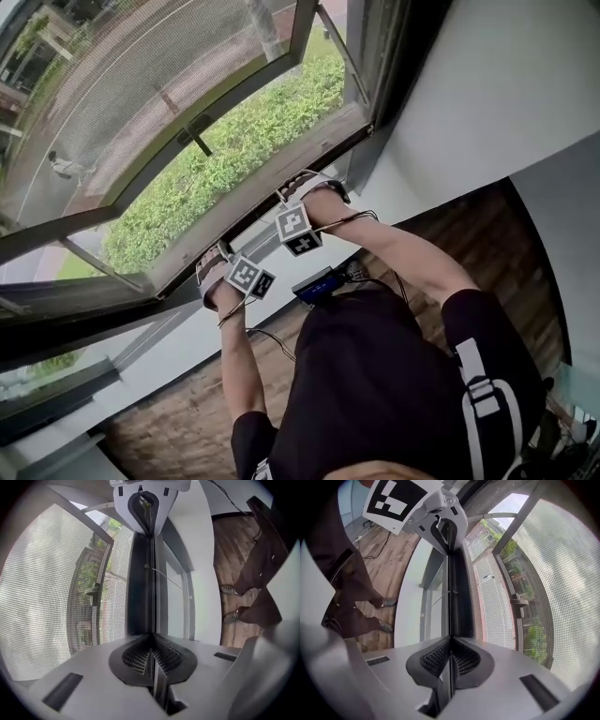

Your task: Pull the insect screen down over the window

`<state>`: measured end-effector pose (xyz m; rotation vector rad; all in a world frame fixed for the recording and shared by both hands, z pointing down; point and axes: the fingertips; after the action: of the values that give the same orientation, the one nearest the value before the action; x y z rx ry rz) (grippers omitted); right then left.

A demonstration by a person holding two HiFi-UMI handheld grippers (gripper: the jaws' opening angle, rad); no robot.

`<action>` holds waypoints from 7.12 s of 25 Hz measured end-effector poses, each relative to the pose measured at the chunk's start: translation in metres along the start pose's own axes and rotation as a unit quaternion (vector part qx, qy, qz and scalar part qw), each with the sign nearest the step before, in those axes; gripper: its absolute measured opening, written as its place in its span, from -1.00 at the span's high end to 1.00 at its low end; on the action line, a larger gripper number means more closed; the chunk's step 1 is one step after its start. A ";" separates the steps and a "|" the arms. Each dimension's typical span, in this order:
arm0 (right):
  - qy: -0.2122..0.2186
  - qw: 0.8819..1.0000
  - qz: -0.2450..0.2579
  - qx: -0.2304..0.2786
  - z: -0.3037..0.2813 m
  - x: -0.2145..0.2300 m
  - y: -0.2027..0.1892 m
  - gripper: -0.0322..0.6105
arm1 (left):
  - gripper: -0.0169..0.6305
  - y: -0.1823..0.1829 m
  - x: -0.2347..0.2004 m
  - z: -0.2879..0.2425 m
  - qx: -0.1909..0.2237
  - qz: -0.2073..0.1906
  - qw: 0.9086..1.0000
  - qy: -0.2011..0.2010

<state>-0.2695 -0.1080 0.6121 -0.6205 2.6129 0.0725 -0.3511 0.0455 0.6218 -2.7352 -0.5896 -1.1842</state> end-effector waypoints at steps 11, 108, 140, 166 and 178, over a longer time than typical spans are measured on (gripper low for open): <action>-0.006 1.000 -0.009 0.019 -0.008 -0.004 -0.006 0.85 | 0.93 0.006 0.005 -0.011 -0.002 0.011 1.000 0.015; -0.037 0.999 0.011 -0.013 0.008 0.009 -0.008 0.86 | 0.88 0.014 -0.008 0.003 0.045 0.073 0.995 0.041; 0.002 1.000 -0.002 -0.006 0.007 0.005 -0.016 0.84 | 0.87 0.027 0.000 0.000 0.044 0.069 0.996 0.031; 0.015 1.000 -0.019 0.006 0.002 -0.005 -0.018 0.85 | 0.90 0.029 0.007 -0.004 0.037 0.084 0.996 0.000; -0.001 1.000 -0.025 0.018 -0.010 -0.004 -0.002 0.85 | 0.91 0.007 0.009 -0.008 0.043 0.080 0.996 0.005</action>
<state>-0.2695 -0.1099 0.6229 -0.6717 2.5904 0.0097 -0.3480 0.0396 0.6337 -2.6463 -0.4020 -1.1092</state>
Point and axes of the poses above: the fingertips, and each gripper's own axes: z backward along the fingers, x to its right, y out of its top, and after that the axes turned 5 degrees about y, right-handed
